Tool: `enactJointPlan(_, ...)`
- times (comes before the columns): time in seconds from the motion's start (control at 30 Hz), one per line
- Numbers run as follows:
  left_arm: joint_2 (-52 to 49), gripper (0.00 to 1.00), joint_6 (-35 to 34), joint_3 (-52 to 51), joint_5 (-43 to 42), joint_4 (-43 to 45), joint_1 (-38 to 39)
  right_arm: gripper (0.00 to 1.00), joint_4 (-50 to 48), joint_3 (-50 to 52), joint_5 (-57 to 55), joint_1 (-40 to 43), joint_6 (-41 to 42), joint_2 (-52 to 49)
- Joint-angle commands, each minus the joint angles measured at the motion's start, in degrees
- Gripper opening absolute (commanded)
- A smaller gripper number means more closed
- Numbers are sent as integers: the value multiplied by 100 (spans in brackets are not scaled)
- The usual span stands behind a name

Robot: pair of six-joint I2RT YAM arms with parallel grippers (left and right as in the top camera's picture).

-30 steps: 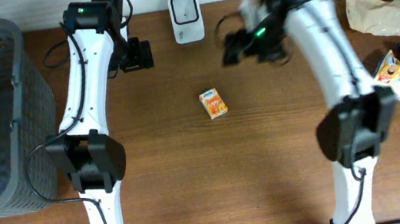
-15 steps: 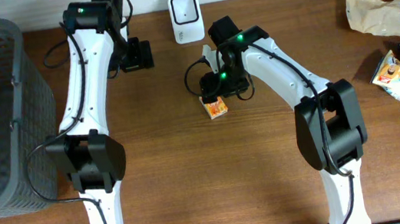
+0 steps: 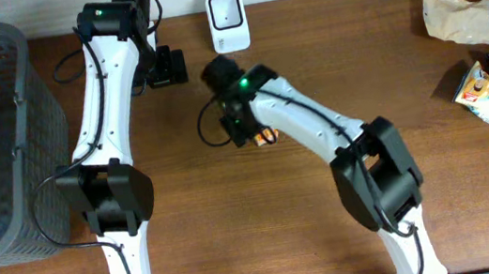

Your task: Scan the item barcode

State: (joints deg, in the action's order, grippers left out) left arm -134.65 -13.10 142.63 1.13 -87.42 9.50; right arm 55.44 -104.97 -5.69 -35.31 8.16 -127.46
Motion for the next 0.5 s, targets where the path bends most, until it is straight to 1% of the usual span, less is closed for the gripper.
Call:
enactJointPlan(0.0, -127, 99, -35, 61, 63, -9, -17, 56, -304, 407, -909, -216, 605, 33)
enactJointPlan(0.1, -127, 99, -35, 61, 63, -9, -17, 56, -428, 699, -1631, -337, 1045, 33)
enactJointPlan(0.27, -127, 99, -35, 61, 63, -9, -17, 54, -474, 732, -1766, -319, 1104, 33)
enactJointPlan(0.3, -127, 99, -35, 61, 63, -9, -17, 50, -485, 732, -1746, -319, 1102, 33)
enactJointPlan(0.37, -127, 99, -35, 61, 63, -9, -17, 38, -494, 734, -1725, -319, 1106, 33)
enactJointPlan(0.47, -127, 99, -35, 61, 63, -9, -17, 23, -490, 732, -1690, -319, 1211, 33)
